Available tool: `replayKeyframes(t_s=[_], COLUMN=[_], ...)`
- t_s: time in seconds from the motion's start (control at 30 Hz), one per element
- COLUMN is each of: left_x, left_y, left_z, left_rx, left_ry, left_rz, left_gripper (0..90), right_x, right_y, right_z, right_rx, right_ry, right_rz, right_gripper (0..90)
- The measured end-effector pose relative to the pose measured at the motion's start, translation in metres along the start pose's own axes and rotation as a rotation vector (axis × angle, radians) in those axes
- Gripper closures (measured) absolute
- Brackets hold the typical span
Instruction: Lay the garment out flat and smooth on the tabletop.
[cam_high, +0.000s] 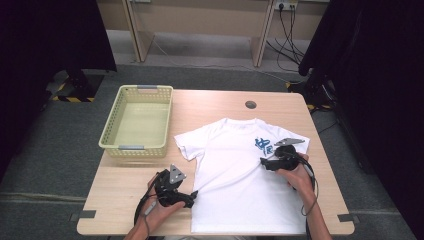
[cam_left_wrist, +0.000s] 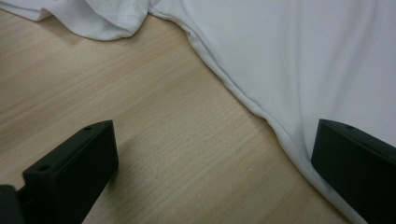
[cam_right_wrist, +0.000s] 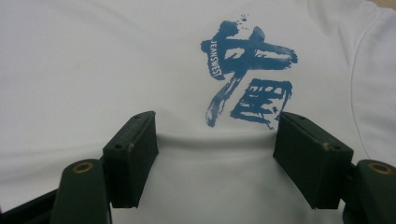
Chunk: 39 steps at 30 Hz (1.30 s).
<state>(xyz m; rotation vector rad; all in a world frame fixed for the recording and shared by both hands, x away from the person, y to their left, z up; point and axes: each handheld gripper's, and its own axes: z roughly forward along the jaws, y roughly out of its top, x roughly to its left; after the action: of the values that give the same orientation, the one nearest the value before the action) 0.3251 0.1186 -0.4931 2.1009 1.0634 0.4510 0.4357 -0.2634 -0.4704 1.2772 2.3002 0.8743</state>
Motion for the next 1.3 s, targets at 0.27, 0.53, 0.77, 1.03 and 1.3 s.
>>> replayKeyframes(t_s=[0.27, 0.53, 0.77, 1.03, 1.3], left_x=[0.000, -0.001, -0.004, -0.007, -0.006], left_y=[0.000, -0.003, -0.008, -0.013, -0.017], left_z=[-0.001, -0.004, -0.010, -0.015, -0.018], left_rx=[0.001, -0.015, -0.021, -0.013, -0.013], left_ry=[-0.004, -0.012, -0.040, -0.038, -0.037], left_rz=[0.002, 0.010, 0.000, 0.008, 0.006], left_gripper=[0.0, 2.9, 3.2, 3.0, 3.0], right_x=[0.006, 0.020, 0.027, 0.029, 0.031], right_y=[-0.007, -0.038, -0.059, -0.073, -0.088], right_z=[-0.013, -0.040, -0.053, -0.063, -0.074], right_rx=[-0.030, -0.017, -0.006, -0.016, -0.054], right_ry=[-0.002, -0.001, -0.008, -0.010, -0.001], right_rz=[0.023, -0.011, -0.012, 0.008, 0.052], right_gripper=[30.8, 30.6, 30.6, 30.0, 28.8])
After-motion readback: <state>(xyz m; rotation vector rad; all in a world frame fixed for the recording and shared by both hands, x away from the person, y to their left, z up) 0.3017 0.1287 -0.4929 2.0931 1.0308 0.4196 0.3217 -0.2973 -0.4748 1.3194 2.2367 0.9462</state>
